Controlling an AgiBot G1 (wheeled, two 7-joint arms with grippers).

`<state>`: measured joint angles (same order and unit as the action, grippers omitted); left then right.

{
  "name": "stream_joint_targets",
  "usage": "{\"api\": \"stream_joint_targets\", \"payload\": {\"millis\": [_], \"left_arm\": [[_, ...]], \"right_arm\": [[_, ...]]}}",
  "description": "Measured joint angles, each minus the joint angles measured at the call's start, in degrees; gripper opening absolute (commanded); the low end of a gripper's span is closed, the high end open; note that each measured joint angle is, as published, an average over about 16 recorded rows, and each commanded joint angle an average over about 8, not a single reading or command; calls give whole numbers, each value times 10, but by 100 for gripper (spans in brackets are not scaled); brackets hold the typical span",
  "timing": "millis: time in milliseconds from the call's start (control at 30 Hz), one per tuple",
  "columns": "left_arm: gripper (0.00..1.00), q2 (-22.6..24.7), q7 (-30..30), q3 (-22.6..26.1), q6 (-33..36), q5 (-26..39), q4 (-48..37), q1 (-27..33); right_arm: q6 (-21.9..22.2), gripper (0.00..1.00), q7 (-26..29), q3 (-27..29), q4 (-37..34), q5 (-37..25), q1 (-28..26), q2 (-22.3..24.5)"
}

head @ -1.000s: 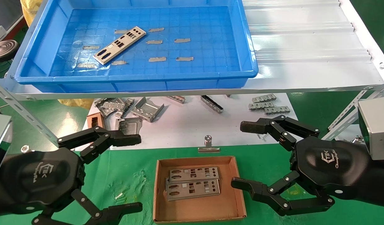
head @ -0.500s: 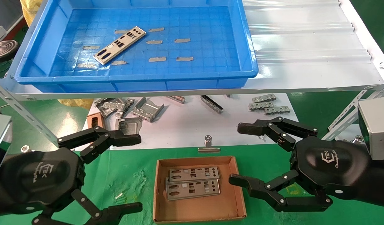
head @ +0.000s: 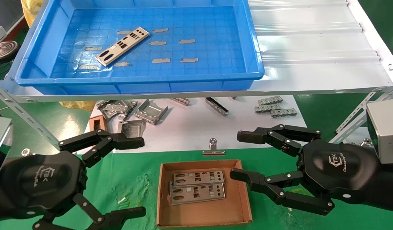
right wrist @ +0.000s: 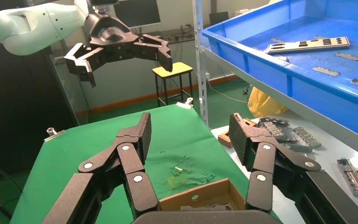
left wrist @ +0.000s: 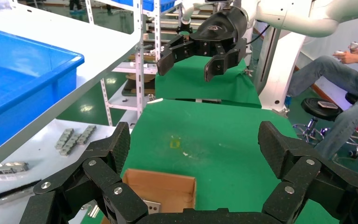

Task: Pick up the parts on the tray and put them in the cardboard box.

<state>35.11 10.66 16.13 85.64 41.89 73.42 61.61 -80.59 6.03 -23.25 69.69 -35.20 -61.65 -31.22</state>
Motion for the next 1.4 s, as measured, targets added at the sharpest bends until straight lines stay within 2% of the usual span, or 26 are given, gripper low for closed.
{"api": "stream_joint_targets", "payload": {"millis": [1167,1400], "left_arm": [[100,0,0,0,0,0,0,0],[100,0,0,0,0,0,0,0]], "right_arm": [[0,100,0,0,0,0,0,0],[0,12,0,0,0,0,0,0]]}}
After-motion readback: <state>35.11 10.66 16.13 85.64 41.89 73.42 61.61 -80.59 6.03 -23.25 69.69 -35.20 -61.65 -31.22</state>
